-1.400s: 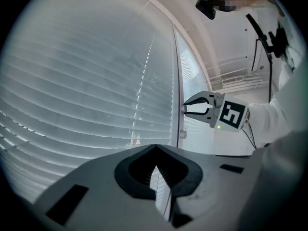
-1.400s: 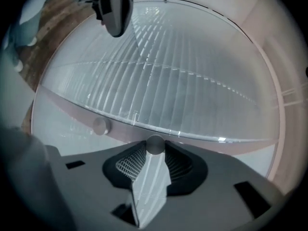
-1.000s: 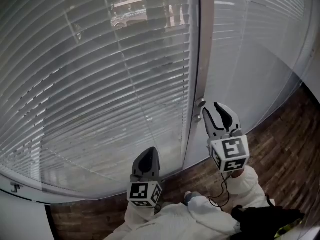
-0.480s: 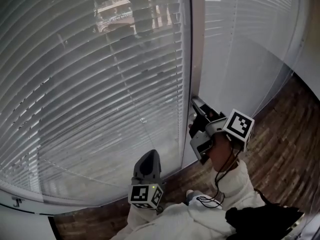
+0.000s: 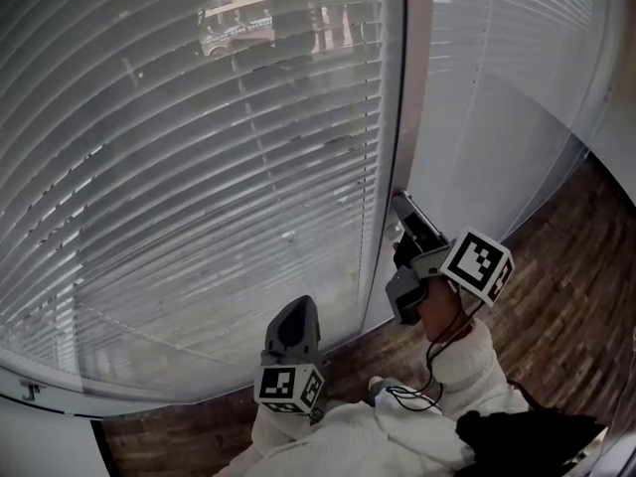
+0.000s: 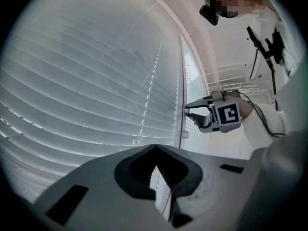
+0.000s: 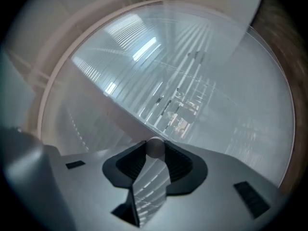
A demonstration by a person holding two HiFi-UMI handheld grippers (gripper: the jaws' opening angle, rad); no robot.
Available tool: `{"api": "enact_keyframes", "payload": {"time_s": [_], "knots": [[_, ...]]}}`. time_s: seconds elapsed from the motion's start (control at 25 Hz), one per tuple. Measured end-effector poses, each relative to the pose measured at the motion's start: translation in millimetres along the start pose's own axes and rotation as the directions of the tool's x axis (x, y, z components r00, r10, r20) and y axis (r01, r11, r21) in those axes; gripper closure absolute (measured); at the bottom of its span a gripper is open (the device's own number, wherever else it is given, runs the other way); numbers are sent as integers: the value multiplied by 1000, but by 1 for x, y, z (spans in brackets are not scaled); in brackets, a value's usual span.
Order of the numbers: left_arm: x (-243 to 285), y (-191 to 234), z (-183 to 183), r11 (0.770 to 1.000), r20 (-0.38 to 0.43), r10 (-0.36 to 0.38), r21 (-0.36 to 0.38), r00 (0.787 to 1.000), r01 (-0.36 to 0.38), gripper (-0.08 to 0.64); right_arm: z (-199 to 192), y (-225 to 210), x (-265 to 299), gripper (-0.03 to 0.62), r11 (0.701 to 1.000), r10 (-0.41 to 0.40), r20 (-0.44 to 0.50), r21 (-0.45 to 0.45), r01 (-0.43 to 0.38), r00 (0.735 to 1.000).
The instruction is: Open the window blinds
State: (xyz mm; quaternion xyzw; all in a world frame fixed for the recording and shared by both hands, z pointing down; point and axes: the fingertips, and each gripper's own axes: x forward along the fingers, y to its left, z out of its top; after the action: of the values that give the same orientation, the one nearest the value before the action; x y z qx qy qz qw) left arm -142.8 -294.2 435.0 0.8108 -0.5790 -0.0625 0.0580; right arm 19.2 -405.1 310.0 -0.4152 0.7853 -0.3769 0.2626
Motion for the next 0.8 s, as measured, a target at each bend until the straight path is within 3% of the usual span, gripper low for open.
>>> {"api": "enact_keyframes", "payload": {"time_s": [0.08,0.12,0.2,0.28,0.32,0.4,0.52,0.64,0.8], "knots": [[1,-3,1,1000,4,-4,1,1000,4,561,-2,4,1,463,981,-12,-22,-194,7,1000],[1,-5,1,1000,5,-5,1,1000,5,560,-2,5,1,463,956,-29,-27,-291,19,999],[1,-9,2,1000,6,-10,0,1000,10,560,-4,5,1,464,883,-72,-33,-467,49,997],[-2,-14,2,1000,8,-17,5,1000,17,561,-6,7,0,465,775,-125,-42,-628,71,991],[-4,-16,2,1000,7,-19,9,1000,19,560,-8,8,-1,465,697,-158,-44,-713,80,986],[-9,-18,1,1000,3,-18,14,1000,17,560,-11,10,-3,465,497,-230,-29,-863,92,973],[-15,-16,0,1000,-1,-2,13,1000,2,560,-16,16,-3,465,210,-291,15,-974,79,957],[-22,-12,-1,1000,-2,17,15,1000,-17,560,-19,19,-6,465,-40,-325,58,-998,48,944],[-20,-8,-1,999,-3,42,22,999,-41,561,-20,13,-2,465,-346,-316,114,-938,-3,942]]}}
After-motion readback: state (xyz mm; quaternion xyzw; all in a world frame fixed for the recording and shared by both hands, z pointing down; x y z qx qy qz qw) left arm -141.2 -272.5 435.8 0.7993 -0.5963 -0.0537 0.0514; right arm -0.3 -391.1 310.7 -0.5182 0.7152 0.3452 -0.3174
